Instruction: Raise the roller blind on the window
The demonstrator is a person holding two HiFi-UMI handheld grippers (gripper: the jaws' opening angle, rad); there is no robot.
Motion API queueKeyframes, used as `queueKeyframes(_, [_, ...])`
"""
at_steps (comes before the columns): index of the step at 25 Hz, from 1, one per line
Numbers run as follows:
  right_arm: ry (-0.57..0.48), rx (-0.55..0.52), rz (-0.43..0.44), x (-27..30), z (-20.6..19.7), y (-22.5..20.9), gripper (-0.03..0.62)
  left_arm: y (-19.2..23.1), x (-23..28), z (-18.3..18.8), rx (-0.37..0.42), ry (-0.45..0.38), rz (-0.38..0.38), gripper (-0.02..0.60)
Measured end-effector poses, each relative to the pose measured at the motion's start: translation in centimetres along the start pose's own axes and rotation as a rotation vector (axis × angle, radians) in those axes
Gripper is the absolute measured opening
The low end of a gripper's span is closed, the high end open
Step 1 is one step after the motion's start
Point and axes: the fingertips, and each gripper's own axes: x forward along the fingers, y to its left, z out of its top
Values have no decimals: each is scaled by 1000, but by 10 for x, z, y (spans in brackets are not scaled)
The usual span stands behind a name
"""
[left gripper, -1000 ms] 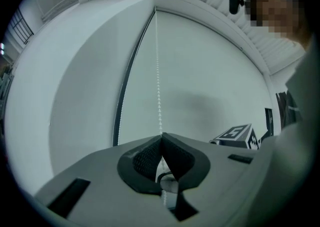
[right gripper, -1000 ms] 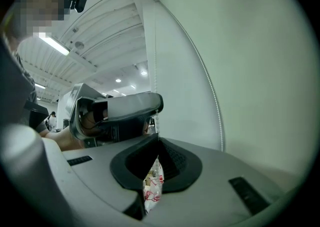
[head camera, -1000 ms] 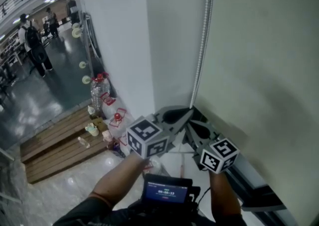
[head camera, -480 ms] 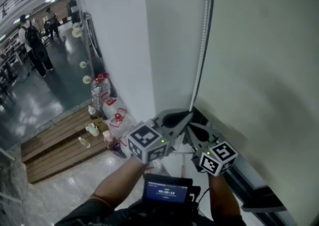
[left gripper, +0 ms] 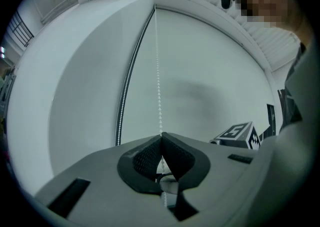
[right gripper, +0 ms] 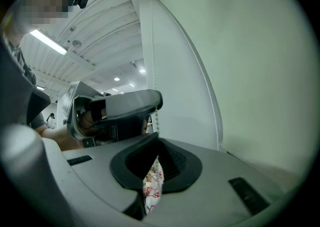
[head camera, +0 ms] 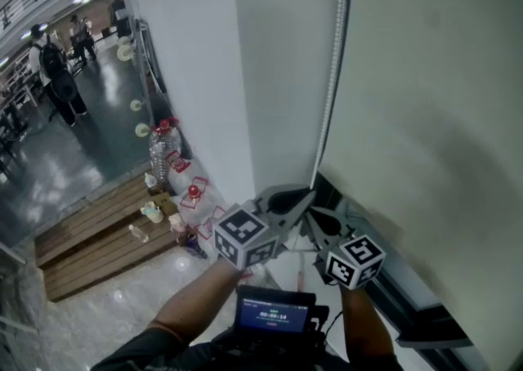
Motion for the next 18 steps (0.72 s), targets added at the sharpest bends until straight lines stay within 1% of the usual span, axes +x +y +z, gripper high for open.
queueKeyframes(6, [34, -6, -6, 2, -13, -1, 2, 0, 1, -5, -4, 2, 20, -2])
queueKeyframes(12, [63, 11, -21, 4, -33, -7, 2, 2, 3, -28, -23, 43, 29, -2])
queueKeyframes(18, [99, 41, -20, 4, -54, -7, 2, 2, 0, -52, -29, 82, 38, -2])
